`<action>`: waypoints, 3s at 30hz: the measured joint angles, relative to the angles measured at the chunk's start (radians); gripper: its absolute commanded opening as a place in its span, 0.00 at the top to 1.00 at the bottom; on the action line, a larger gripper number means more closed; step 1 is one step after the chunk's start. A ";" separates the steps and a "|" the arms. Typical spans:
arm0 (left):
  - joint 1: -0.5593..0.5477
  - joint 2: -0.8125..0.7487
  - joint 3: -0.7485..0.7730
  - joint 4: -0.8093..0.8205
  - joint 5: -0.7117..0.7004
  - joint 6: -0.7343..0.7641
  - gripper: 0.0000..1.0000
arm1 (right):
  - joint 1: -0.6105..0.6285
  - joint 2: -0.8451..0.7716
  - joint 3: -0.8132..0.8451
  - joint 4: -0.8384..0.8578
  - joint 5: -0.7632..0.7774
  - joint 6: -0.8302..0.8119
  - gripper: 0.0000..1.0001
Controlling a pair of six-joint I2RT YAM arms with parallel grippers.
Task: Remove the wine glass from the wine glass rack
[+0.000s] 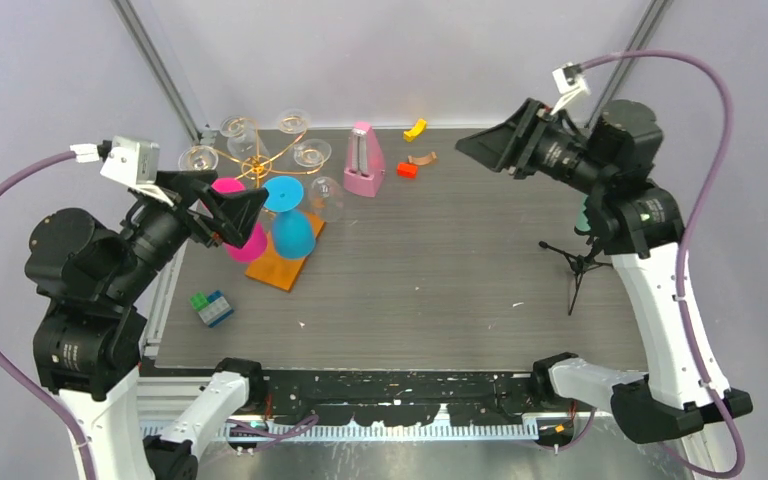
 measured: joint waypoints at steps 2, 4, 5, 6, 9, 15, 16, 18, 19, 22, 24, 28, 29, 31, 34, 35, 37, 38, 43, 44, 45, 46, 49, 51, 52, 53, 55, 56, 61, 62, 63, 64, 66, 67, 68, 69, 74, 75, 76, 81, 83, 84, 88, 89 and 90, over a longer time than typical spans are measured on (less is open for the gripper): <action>0.000 -0.023 -0.029 -0.001 -0.003 0.002 0.00 | 0.064 0.005 -0.035 0.035 0.012 0.025 0.32; 0.000 -0.035 -0.054 0.000 -0.002 0.008 0.00 | 0.134 0.016 -0.070 0.071 0.034 0.050 0.28; 0.000 -0.041 -0.069 0.003 -0.001 0.012 0.00 | 0.176 0.024 -0.090 0.094 0.056 0.067 0.28; 0.000 -0.048 -0.089 0.008 0.004 0.014 0.00 | 0.212 0.035 -0.106 0.113 0.071 0.085 0.27; 0.000 -0.074 -0.163 0.035 0.017 0.020 0.00 | 0.306 0.074 -0.150 0.177 0.138 0.135 0.27; 0.000 -0.134 -0.274 0.098 0.023 0.039 0.00 | 0.463 0.124 -0.286 0.317 0.285 0.269 0.27; 0.000 -0.142 -0.282 0.114 0.023 0.039 0.00 | 0.486 0.130 -0.305 0.342 0.305 0.296 0.27; 0.000 -0.159 -0.298 0.149 0.022 0.039 0.00 | 0.527 0.150 -0.328 0.385 0.341 0.346 0.27; 0.000 -0.168 -0.305 0.166 0.021 0.039 0.00 | 0.544 0.161 -0.335 0.410 0.357 0.367 0.27; 0.000 -0.188 -0.328 0.214 0.019 0.034 0.00 | 0.587 0.195 -0.344 0.479 0.400 0.423 0.27; 0.000 -0.198 -0.343 0.245 0.016 0.023 0.00 | 0.613 0.228 -0.344 0.529 0.423 0.455 0.35; 0.000 -0.211 -0.360 0.291 0.006 -0.012 0.00 | 0.649 0.317 -0.309 0.568 0.451 0.505 0.47; 0.000 -0.218 -0.369 0.303 -0.001 -0.020 0.00 | 0.659 0.351 -0.284 0.570 0.455 0.520 0.47; 0.000 -0.232 -0.385 0.315 -0.014 -0.035 0.00 | 0.673 0.406 -0.248 0.573 0.460 0.535 0.47; 0.000 -0.250 -0.397 0.319 -0.032 -0.044 0.00 | 0.690 0.460 -0.222 0.580 0.462 0.559 0.46; 0.000 -0.254 -0.397 0.319 -0.038 -0.045 0.00 | 0.693 0.467 -0.220 0.583 0.462 0.566 0.46; 0.000 -0.258 -0.397 0.319 -0.052 -0.044 0.00 | 0.696 0.473 -0.220 0.593 0.462 0.582 0.45; 0.000 -0.260 -0.397 0.319 -0.060 -0.043 0.00 | 0.698 0.473 -0.220 0.600 0.462 0.588 0.45; 0.000 -0.262 -0.397 0.318 -0.091 -0.041 0.00 | 0.698 0.473 -0.220 0.642 0.473 0.618 0.62; 0.000 -0.262 -0.397 0.318 -0.098 -0.041 0.00 | 0.699 0.473 -0.220 0.641 0.482 0.624 0.64; 0.000 -0.262 -0.397 0.318 -0.105 -0.040 0.00 | 0.699 0.473 -0.220 0.639 0.496 0.629 0.66; -0.001 -0.262 -0.397 0.317 -0.112 -0.040 0.00 | 0.699 0.472 -0.221 0.632 0.513 0.634 0.66; -0.002 -0.262 -0.397 0.315 -0.134 -0.039 0.00 | 0.699 0.462 -0.227 0.606 0.564 0.637 0.55; -0.002 -0.262 -0.397 0.314 -0.148 -0.038 0.00 | 0.699 0.452 -0.236 0.605 0.583 0.639 0.47; -0.002 -0.262 -0.397 0.313 -0.153 -0.037 0.00 | 0.700 0.445 -0.240 0.607 0.587 0.638 0.42; -0.002 -0.262 -0.397 0.313 -0.159 -0.037 0.00 | 0.700 0.442 -0.242 0.610 0.589 0.638 0.40; -0.002 -0.262 -0.397 0.312 -0.169 -0.037 0.00 | 0.701 0.437 -0.243 0.632 0.587 0.635 0.37; -0.002 -0.262 -0.397 0.312 -0.172 -0.037 0.00 | 0.702 0.437 -0.243 0.643 0.584 0.634 0.36; -0.002 -0.262 -0.397 0.311 -0.187 -0.036 0.00 | 0.706 0.443 -0.238 0.679 0.544 0.634 0.36; -0.002 -0.262 -0.397 0.311 -0.189 -0.037 0.00 | 0.706 0.449 -0.231 0.679 0.534 0.635 0.36; -0.002 -0.262 -0.397 0.311 -0.190 -0.036 0.00 | 0.706 0.460 -0.222 0.682 0.525 0.636 0.37; -0.002 -0.262 -0.397 0.311 -0.191 -0.036 0.00 | 0.706 0.471 -0.212 0.683 0.518 0.636 0.38; -0.002 -0.262 -0.397 0.311 -0.196 -0.033 0.00 | 0.706 0.490 -0.199 0.684 0.508 0.637 0.40; -0.002 -0.262 -0.397 0.311 -0.197 -0.032 0.00 | 0.706 0.499 -0.195 0.685 0.503 0.637 0.41; -0.002 -0.262 -0.397 0.310 -0.198 -0.032 0.00 | 0.706 0.506 -0.192 0.684 0.500 0.637 0.42; -0.002 -0.262 -0.397 0.310 -0.200 -0.030 0.00 | 0.706 0.512 -0.192 0.683 0.496 0.637 0.44; -0.002 -0.262 -0.397 0.310 -0.205 -0.019 0.00 | 0.706 0.527 -0.173 0.668 0.488 0.636 0.50; -0.002 -0.262 -0.397 0.310 -0.206 -0.018 0.00 | 0.706 0.528 -0.169 0.666 0.487 0.635 0.51; -0.002 -0.262 -0.399 0.310 -0.206 -0.018 0.00 | 0.706 0.529 -0.165 0.664 0.486 0.634 0.51; -0.002 -0.263 -0.399 0.310 -0.207 -0.018 0.00 | 0.706 0.532 -0.142 0.661 0.486 0.631 0.57; -0.002 -0.265 -0.399 0.309 -0.207 -0.018 0.00 | 0.706 0.535 -0.137 0.660 0.486 0.629 0.57; -0.002 -0.266 -0.399 0.309 -0.207 -0.018 0.00 | 0.706 0.538 -0.134 0.659 0.486 0.629 0.58; -0.002 -0.269 -0.399 0.309 -0.207 -0.018 0.00 | 0.706 0.552 -0.128 0.654 0.484 0.630 0.67; -0.002 -0.269 -0.399 0.308 -0.207 -0.018 0.00 | 0.706 0.556 -0.128 0.653 0.483 0.630 0.69; -0.002 -0.269 -0.399 0.307 -0.207 -0.018 0.00 | 0.706 0.560 -0.128 0.652 0.482 0.632 0.75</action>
